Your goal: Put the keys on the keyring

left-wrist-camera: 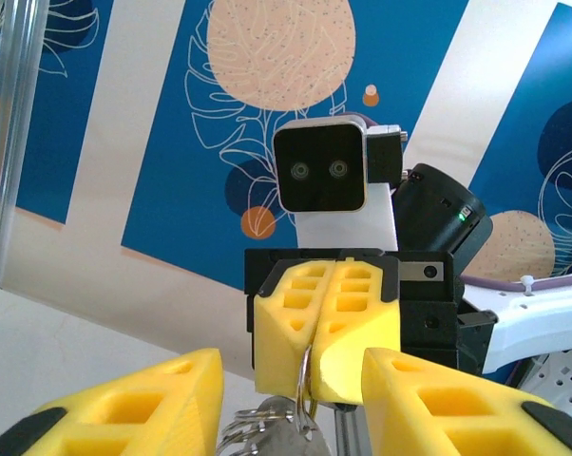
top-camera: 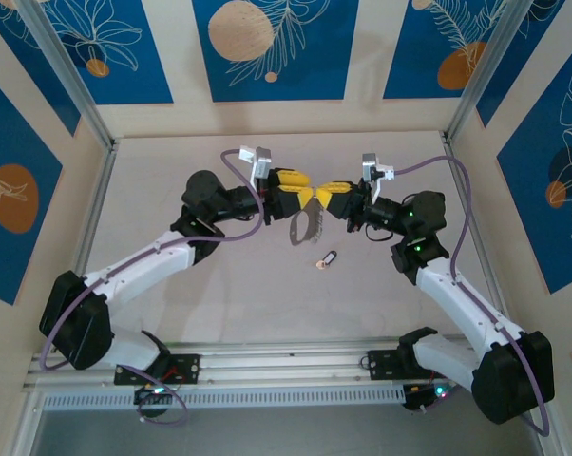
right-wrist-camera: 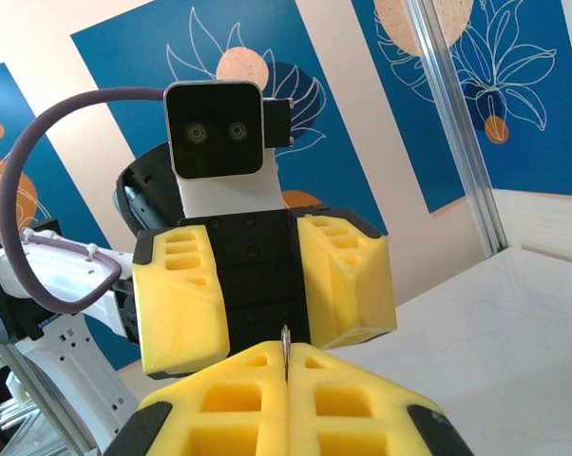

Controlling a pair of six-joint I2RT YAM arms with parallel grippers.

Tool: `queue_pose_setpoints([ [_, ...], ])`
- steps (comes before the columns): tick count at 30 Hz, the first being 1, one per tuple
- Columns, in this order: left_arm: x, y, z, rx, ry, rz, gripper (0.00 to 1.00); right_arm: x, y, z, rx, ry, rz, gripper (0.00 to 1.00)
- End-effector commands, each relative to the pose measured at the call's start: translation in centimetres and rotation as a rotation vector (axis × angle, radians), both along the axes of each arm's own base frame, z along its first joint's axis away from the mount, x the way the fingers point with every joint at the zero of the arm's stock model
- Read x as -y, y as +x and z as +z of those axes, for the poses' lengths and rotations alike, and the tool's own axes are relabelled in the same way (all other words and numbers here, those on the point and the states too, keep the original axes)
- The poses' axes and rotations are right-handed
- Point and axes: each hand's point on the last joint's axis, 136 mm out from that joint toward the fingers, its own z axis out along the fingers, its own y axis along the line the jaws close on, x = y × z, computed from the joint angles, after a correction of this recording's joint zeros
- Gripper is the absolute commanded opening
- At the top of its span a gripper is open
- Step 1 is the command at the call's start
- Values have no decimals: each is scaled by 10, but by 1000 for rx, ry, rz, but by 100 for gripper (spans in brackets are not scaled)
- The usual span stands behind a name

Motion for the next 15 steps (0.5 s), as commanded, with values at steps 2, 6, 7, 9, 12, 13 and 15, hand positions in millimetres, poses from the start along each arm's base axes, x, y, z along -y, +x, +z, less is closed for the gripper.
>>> queue_pose_setpoints([
  [2,-1,-6,6,29,-24,-40,40,2,-1,8,27,24,-22,0],
  [6,0,-8,6,28,-27,-59,26,2,0,8,27,26,-26,0],
  [7,0,-9,6,29,-28,-65,24,2,0,8,27,25,-26,0],
  [9,1,-11,6,31,-31,-77,24,2,1,8,24,25,-26,0],
  [12,2,-12,5,26,-31,-87,25,2,1,8,22,26,-29,0],
  [13,2,-13,4,26,-30,-91,25,2,1,7,21,25,-29,0],
  [15,3,-13,3,25,-27,-95,25,2,1,7,19,26,-28,0],
])
